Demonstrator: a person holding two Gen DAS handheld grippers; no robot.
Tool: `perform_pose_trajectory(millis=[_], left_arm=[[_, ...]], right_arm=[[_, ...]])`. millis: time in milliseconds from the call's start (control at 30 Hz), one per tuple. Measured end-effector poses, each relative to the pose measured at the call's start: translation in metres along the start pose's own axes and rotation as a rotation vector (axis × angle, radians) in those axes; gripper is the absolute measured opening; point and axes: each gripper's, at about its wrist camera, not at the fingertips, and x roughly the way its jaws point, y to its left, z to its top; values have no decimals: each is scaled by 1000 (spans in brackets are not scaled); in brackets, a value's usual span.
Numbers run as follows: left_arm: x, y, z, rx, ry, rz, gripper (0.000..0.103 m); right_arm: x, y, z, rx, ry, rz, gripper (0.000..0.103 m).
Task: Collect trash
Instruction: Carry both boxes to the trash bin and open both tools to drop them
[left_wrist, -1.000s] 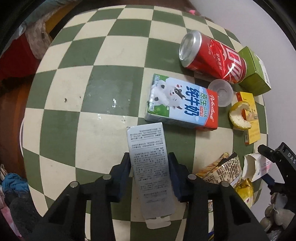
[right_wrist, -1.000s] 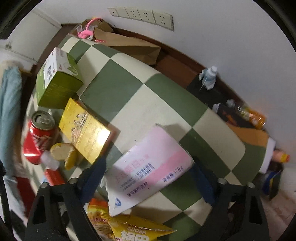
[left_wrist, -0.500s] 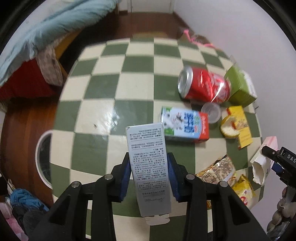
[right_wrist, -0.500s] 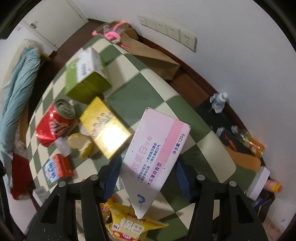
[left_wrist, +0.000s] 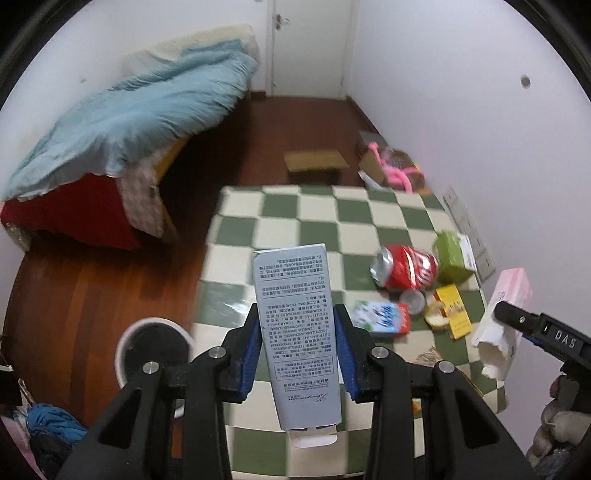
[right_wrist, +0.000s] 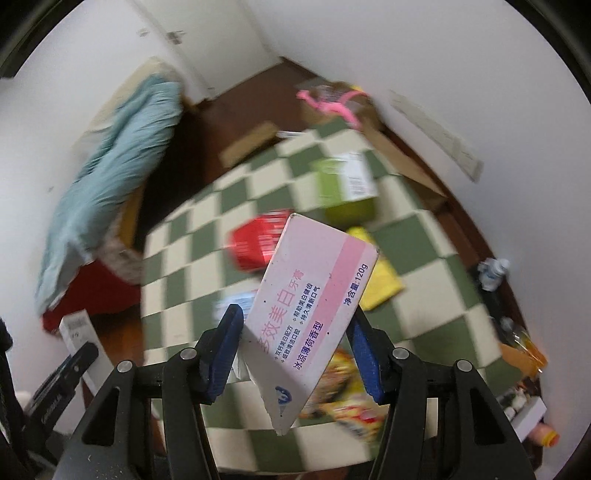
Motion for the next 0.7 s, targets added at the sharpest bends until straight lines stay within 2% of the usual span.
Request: perform_pose_trajectory(millis=[133, 233, 467, 567, 633, 700], left_arm=[[-20, 56, 3, -44, -26, 29, 33], [-25, 103, -2, -96, -16, 49, 33], [7, 234, -35, -305, 100, 54, 33], [38, 283, -53, -396, 182, 3, 33], [69, 312, -66, -447, 259, -81, 34], [87, 333, -76, -484, 302, -97, 35]], right_arm=[[0, 62, -13, -71, 19, 89, 59], [8, 114, -33, -137, 50, 159, 59], [72, 244, -107, -306, 201, 264, 59], [113, 288, -141, -366, 280, 265, 59], [148, 314, -163, -408, 337, 241, 59], [182, 336, -185, -446, 394, 210, 59]])
